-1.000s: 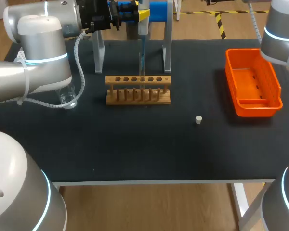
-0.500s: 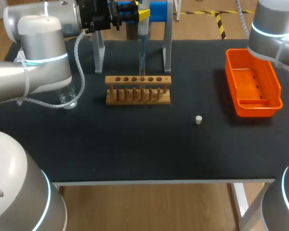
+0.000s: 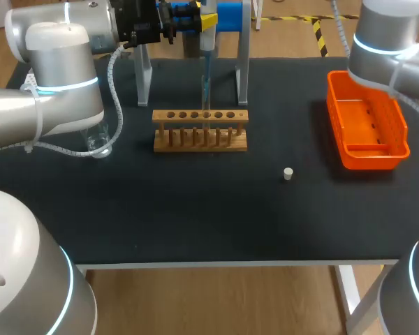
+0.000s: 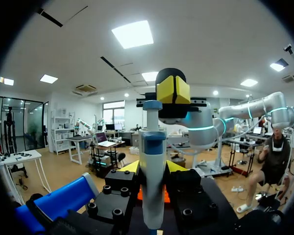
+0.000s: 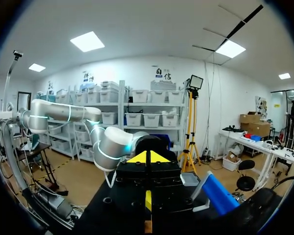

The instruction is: Invert the test tube, pick up the pipette, mount the tip to pipette, aspirate from beaker and dispense into the tube, eject the tip, return the pipette, and cap with the stopper.

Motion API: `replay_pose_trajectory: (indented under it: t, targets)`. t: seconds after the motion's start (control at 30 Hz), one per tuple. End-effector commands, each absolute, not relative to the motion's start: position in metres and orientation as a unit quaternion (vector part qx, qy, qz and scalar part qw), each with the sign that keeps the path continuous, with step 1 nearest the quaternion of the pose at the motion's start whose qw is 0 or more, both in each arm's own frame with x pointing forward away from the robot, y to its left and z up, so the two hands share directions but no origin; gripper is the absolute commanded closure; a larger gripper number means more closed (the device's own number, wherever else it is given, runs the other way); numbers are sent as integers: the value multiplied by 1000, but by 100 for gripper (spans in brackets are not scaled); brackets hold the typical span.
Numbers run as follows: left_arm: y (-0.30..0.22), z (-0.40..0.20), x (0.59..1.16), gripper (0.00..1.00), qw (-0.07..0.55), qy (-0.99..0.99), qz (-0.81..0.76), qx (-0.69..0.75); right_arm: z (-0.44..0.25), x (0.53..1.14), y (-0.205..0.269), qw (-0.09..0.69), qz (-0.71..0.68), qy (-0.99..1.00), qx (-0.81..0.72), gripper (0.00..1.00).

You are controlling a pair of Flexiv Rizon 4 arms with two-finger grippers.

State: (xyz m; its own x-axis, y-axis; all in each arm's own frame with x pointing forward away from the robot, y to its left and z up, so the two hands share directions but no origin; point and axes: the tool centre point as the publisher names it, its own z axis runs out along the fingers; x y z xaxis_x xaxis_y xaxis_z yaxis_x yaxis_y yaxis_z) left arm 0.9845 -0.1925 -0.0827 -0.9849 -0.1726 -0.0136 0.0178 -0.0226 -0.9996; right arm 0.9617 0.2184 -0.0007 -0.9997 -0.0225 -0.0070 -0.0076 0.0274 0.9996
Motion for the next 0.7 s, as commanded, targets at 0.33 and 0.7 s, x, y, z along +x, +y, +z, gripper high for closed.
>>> replay_pose_trajectory:
  t: [0.33,0.7]
  targets:
    - [-193,-83,984,100,68,695,-713,-56,-2,975,232,-2,-692,-722,3,100]
    - [-193,-83,984,100,68,695,-713,-56,-7,979,236,-2,-690,-724,-1,100]
